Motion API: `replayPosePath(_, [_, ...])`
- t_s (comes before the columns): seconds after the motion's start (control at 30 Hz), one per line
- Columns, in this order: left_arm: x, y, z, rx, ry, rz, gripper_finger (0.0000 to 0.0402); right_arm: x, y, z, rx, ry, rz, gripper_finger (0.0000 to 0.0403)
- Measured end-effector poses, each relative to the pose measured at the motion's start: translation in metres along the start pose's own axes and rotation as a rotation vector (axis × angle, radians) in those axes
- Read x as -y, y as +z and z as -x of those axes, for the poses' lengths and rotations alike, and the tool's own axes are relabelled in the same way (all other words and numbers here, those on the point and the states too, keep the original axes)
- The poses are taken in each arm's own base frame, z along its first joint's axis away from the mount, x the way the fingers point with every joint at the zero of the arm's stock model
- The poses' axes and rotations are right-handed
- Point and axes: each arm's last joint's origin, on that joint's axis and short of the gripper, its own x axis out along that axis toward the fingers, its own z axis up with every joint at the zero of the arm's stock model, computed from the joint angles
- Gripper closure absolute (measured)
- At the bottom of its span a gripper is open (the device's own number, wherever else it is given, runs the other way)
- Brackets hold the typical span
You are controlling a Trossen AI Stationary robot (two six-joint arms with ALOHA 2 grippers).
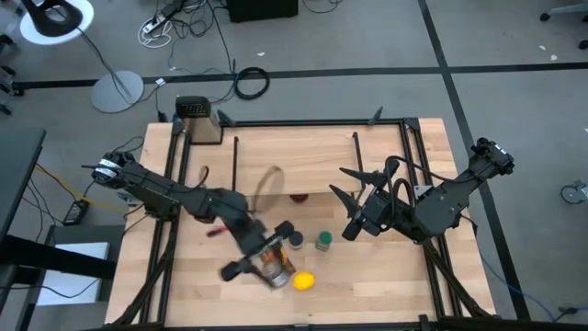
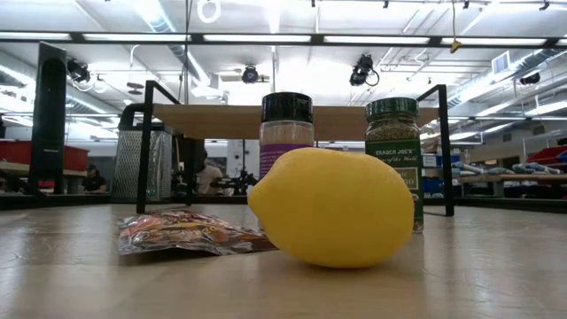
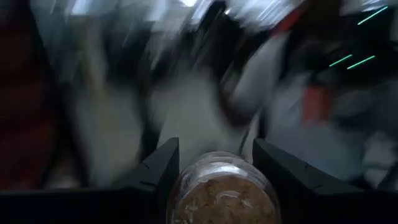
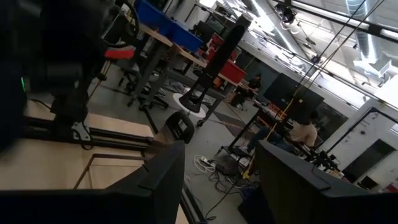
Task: Shelf spices
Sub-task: Remove the brown seasoning bottle from the shelf
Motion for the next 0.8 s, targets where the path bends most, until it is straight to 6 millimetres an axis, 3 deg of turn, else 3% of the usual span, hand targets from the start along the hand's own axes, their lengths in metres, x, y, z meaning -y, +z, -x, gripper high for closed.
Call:
replayPosePath(0.17, [0.004,-0.056,0.012,-0.597,0.447,0.207,0.0225,0.000,0.000,0.000,-0.001,0.003,0.006,0.0211])
replayPosePath(0.27, [0.014,-0.083,0.024,-0.840,0.635,0.281,0.0225,0.000,0.000,0.000,-0.001,0.003,0.007,0.0210])
replayPosePath(0.47, [0.037,-0.122,0.032,-0.939,0.734,0.366,0.0225,0.001,-0.002,-0.005,-0.006,-0.002,0.011,0.0213])
replayPosePath(0.8, [0.069,-0.189,0.056,-0.911,0.890,0.544,0.0225,0.002,-0.003,-0.010,-0.004,0.000,0.004,0.0215])
